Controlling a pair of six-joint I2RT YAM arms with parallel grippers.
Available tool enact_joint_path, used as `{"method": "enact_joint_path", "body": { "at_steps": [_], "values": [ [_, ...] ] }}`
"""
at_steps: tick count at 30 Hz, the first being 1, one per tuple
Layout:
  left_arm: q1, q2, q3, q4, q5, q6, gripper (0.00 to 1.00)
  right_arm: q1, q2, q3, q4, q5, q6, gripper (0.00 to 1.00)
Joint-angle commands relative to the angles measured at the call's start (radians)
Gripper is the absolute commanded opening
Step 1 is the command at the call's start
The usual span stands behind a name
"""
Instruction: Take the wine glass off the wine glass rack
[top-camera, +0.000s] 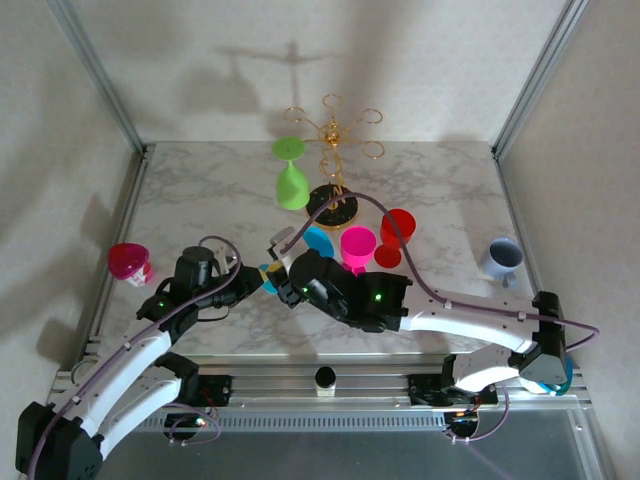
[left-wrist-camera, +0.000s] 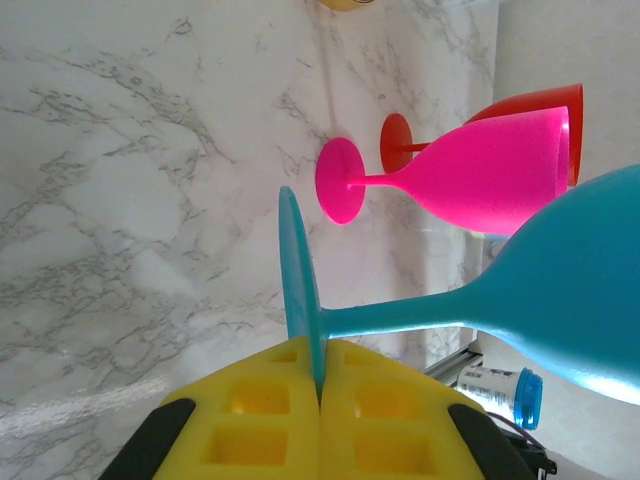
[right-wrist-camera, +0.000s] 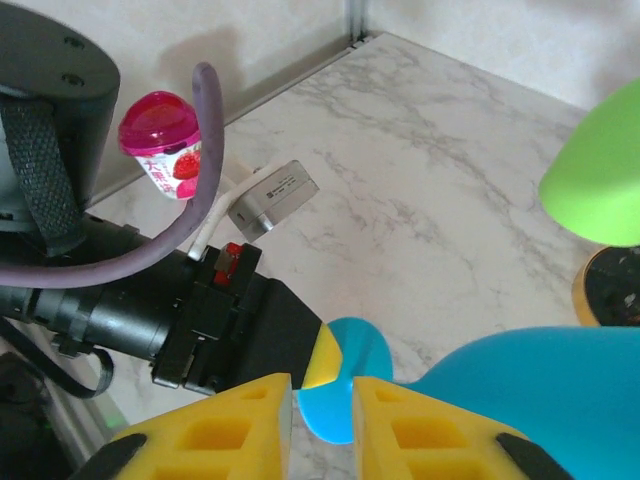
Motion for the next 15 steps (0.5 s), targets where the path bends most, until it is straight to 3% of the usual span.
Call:
{"method": "enact_joint_path", "body": {
  "at_steps": [1,11,15],
  "values": [
    [0.010,-0.016,-0.027,0.098,0.001,-0.032,0.00,-0.044,-0.039,0.049,-0.087,-0.091,0.081,0.24],
    [0.011,-0.019,-0.091,0.244,0.006,-0.089,0.00,-0.200,-0.124,0.046,-0.149,-0.254,0.170,0.28],
    [0.012,-0.008,-0.108,0.296,0.010,-0.102,0.00,-0.258,-0.120,0.078,-0.202,-0.319,0.183,0.36]
  ]
}}
